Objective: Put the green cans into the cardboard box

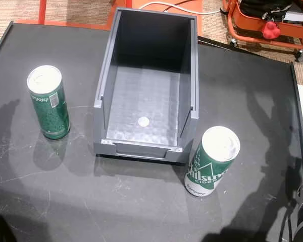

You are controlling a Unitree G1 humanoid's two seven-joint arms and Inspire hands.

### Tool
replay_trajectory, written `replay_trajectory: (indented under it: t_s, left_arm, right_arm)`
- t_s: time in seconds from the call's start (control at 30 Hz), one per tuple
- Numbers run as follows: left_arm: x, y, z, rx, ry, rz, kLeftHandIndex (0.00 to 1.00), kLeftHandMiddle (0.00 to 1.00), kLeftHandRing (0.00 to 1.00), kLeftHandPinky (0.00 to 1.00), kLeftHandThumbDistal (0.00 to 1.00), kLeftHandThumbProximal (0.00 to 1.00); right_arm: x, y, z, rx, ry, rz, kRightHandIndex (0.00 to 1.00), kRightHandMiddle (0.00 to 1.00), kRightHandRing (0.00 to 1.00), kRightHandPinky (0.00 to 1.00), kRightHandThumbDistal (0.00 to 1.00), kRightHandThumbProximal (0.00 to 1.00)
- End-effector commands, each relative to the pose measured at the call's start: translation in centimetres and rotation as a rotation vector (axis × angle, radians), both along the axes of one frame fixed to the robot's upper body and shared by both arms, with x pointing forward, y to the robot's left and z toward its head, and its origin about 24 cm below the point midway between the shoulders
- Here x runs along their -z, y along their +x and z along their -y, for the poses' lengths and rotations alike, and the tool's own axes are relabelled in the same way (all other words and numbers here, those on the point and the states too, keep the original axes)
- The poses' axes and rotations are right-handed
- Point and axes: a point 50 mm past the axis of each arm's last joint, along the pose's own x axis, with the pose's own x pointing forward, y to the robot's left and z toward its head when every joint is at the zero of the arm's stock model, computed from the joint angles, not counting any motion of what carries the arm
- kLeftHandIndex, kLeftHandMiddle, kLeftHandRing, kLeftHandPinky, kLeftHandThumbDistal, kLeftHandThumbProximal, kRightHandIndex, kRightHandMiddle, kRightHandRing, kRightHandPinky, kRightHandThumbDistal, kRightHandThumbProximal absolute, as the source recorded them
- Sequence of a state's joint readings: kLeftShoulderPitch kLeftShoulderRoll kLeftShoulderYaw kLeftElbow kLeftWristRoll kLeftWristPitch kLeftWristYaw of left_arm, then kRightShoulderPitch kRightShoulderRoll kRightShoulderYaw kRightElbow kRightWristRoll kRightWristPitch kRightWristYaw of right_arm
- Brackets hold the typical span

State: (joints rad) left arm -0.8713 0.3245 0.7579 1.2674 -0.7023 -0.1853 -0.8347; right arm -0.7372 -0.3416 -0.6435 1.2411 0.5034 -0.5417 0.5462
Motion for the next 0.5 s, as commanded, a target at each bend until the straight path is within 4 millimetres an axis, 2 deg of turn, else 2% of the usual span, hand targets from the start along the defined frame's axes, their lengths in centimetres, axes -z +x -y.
replay_trajectory:
  t_s: [0.0, 0.07, 0.2, 0.33, 0.43, 0.47]
  left_arm:
    - [0.59, -0.50, -0.55, -0.001, 0.024, -0.020, 1.00, 1.00, 1.00, 1.00, 0.22, 0.68]
    - [0.55, -0.47, -0.48, -0.007, 0.035, -0.020, 1.00, 1.00, 1.00, 1.00, 0.22, 0.70]
    - [0.52, -0.42, -0.42, -0.007, 0.027, -0.019, 1.00, 1.00, 1.00, 1.00, 0.22, 0.69]
    - [0.52, -0.42, -0.45, -0.008, 0.026, -0.021, 1.00, 1.00, 1.00, 1.00, 0.25, 0.67]
    - [0.53, -0.45, -0.44, -0.007, 0.033, -0.019, 1.00, 1.00, 1.00, 1.00, 0.23, 0.68]
    - [0.51, -0.47, -0.45, -0.007, 0.040, -0.016, 1.00, 1.00, 1.00, 1.00, 0.22, 0.70]
  right_arm:
    - [0.26, -0.51, 0.73, 0.015, -0.017, -0.016, 0.86, 0.88, 0.90, 0.96, 0.50, 0.95]
    - [0.29, -0.51, 0.74, 0.013, -0.020, -0.020, 0.85, 0.88, 0.89, 0.96, 0.51, 0.95]
    - [0.30, -0.49, 0.73, 0.013, -0.015, -0.020, 0.87, 0.89, 0.91, 0.97, 0.49, 0.95]
    - [0.33, -0.50, 0.74, 0.013, -0.018, -0.024, 0.86, 0.88, 0.90, 0.96, 0.55, 0.94]
    - [0.34, -0.54, 0.73, 0.013, -0.028, -0.025, 0.85, 0.87, 0.90, 0.95, 0.52, 0.93]
    - [0.35, -0.62, 0.78, 0.009, -0.049, -0.032, 0.85, 0.88, 0.90, 0.97, 0.48, 0.97]
